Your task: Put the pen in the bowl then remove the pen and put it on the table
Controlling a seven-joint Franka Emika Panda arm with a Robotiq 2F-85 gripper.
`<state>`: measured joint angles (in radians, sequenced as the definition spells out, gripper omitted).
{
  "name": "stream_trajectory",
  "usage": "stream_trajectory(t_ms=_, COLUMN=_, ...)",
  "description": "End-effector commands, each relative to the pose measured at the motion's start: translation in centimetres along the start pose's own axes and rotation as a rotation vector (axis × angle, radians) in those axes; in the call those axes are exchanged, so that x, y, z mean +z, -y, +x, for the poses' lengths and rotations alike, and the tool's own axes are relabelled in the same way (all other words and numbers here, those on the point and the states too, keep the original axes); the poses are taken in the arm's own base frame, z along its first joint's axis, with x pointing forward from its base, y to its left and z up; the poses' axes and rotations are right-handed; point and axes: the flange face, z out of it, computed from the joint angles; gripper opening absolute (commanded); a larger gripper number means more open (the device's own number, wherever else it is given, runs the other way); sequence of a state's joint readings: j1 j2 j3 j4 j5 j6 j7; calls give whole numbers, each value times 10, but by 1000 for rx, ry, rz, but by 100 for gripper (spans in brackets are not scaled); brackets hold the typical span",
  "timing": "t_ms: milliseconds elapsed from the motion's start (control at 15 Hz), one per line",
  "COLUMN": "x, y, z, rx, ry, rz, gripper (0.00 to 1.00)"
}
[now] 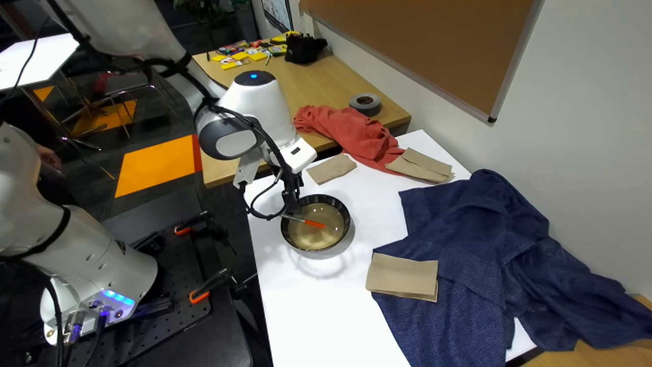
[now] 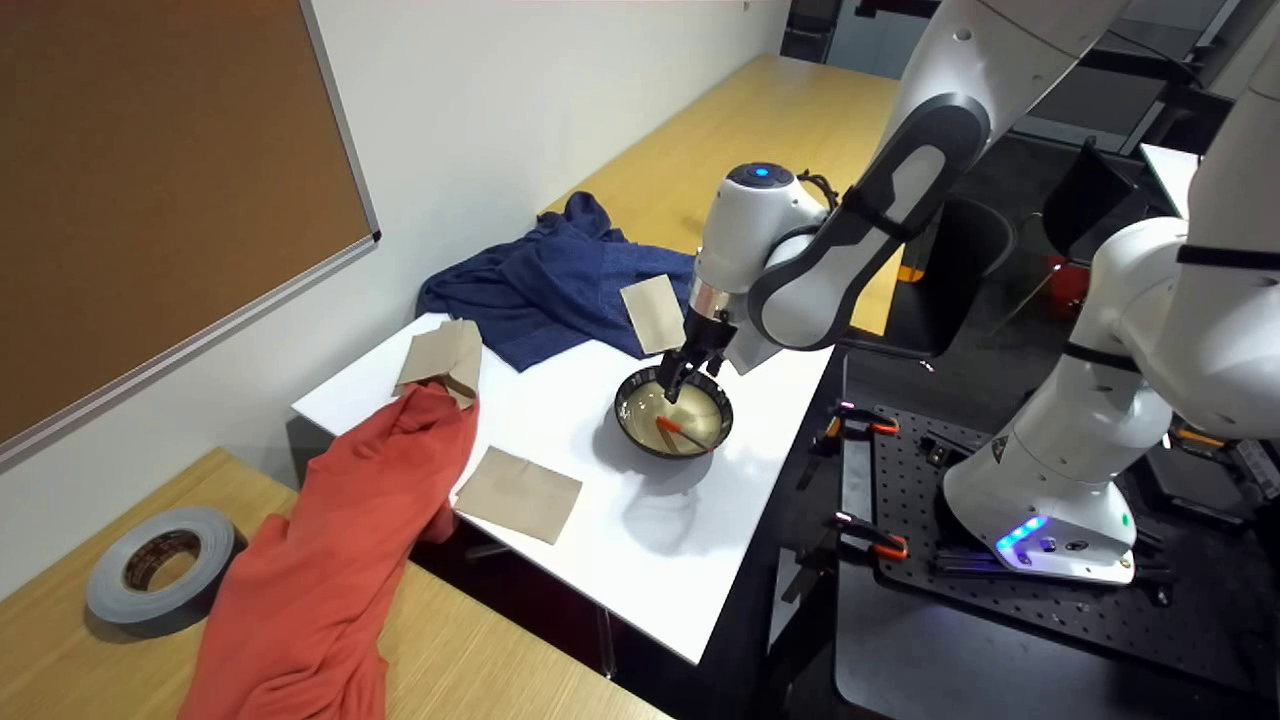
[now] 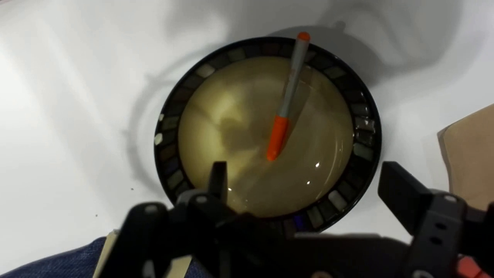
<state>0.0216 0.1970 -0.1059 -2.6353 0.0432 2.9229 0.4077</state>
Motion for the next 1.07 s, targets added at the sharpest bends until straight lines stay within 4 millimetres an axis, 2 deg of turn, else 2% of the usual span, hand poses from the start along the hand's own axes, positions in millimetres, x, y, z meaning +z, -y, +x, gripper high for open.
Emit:
stream_trajectory(t_ms=0, x=21, y=9, z=-1, rx=-4, ry=4, rz=16, gripper=100)
stream_trajectory(t_ms=600, x=67, y=3, z=6, rx=16, ry=17, rz=-32, gripper=100)
stream_trajectory(t_ms=1000, x=87, y=0, z=7, rx=24, ry=40, rz=-54, gripper=100)
